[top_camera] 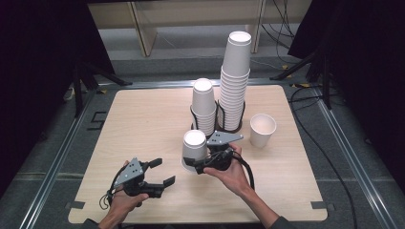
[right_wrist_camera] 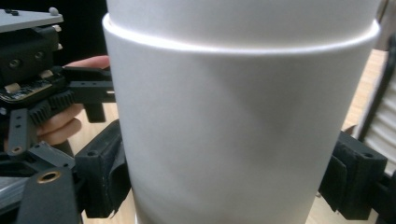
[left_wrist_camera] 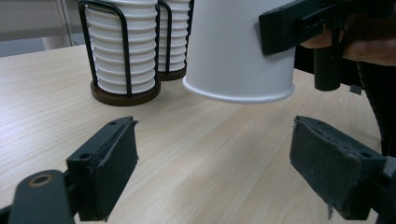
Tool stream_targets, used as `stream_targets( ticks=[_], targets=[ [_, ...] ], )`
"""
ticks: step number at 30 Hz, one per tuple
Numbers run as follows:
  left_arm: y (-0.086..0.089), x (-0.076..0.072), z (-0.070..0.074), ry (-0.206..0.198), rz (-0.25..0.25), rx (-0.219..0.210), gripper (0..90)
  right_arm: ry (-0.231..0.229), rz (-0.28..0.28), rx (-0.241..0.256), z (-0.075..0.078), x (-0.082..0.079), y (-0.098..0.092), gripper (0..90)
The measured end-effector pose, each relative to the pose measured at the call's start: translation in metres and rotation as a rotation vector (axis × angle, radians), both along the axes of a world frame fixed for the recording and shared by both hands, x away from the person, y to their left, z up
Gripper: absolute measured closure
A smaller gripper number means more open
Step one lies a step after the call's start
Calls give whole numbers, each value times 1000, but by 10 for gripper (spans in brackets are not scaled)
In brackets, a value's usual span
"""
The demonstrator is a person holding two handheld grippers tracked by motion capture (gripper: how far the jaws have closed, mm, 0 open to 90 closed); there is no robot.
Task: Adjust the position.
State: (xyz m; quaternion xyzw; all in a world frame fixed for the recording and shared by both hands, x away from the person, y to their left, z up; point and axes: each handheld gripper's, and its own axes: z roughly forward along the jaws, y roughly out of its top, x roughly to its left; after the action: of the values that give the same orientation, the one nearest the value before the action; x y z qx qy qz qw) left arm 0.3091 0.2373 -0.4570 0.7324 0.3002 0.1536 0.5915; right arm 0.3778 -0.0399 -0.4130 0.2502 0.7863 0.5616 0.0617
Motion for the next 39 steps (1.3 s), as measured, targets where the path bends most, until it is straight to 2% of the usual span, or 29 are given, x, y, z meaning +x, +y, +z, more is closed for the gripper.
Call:
stream_targets(
  ticks=[1, 2, 3, 4, 6, 9, 10, 11, 13, 14, 15, 17, 18, 19, 20, 22, 23, 24, 31, 34, 35, 37, 39],
  targets=[
    [0, 0, 0, -1, -3, 1, 146, 3, 12, 1, 0, 0, 2, 170],
    [-2, 1, -1, -12, -15, -24, 146, -5, 27, 14, -1, 0, 4, 170],
    [-2, 0, 0, -1, -8, -4, 146, -7, 35, 16, -2, -1, 7, 170],
    [-2, 0, 0, -3, -13, -1, 146, -7, 35, 19, -2, -2, 9, 170],
    [-4, 1, -1, -14, -27, -20, 146, -17, 42, 12, -1, -4, 13, 171],
    [-6, 0, -2, -13, -37, -22, 146, -23, 56, 21, -1, -6, 18, 171],
    [-6, 0, -1, -15, -36, -22, 146, -15, 56, 7, 0, -8, 19, 171],
    [-6, 0, -1, -16, -36, -23, 146, -24, 63, 18, -1, -7, 22, 172],
    [-6, 0, -1, -15, -33, -25, 146, -17, 62, 8, -1, -8, 24, 172],
    [-6, 0, -1, -14, -30, -22, 146, -26, 59, 2, -1, -8, 25, 172],
    [-6, -1, -1, -5, -17, -6, 146, -21, 65, 14, -2, -9, 28, 172],
    [-7, -1, -1, -8, -14, 4, 146, -13, 62, -1, -1, -10, 30, 173],
    [-8, -1, -1, -16, -13, 11, 146, -16, 71, 15, -3, -10, 33, 173],
    [-9, -1, -2, -30, -22, 7, 146, -18, 68, -5, -2, -11, 34, 173],
    [-10, -1, -2, -35, -26, 8, 146, -16, 76, 7, -3, -11, 36, 173],
    [-11, -4, -1, -41, -13, 45, 146, -13, 75, -8, -2, -12, 38, 173],
    [-12, -4, -1, -48, -12, 52, 145, -19, 79, 9, -3, -12, 40, 173],
    [-12, -4, -1, -49, -13, 55, 144, -14, 73, -5, -3, -13, 40, 173],
    [-12, -3, -1, -48, 2, 62, 79, -7, 78, 25, -4, -14, 49, 174],
    [-13, -1, -2, -59, 2, 39, 50, 0, 86, 30, -5, -15, 53, 174],
    [-13, -1, -2, -59, 5, 37, 45, -8, 84, 28, -6, -15, 54, 174],
    [-13, -1, -2, -58, 11, 36, 29, 6, 88, 26, -5, -16, 55, 174],
    [-13, -1, -2, -56, 16, 39, 20, 8, 89, 50, -6, -17, 58, 174]
  ],
)
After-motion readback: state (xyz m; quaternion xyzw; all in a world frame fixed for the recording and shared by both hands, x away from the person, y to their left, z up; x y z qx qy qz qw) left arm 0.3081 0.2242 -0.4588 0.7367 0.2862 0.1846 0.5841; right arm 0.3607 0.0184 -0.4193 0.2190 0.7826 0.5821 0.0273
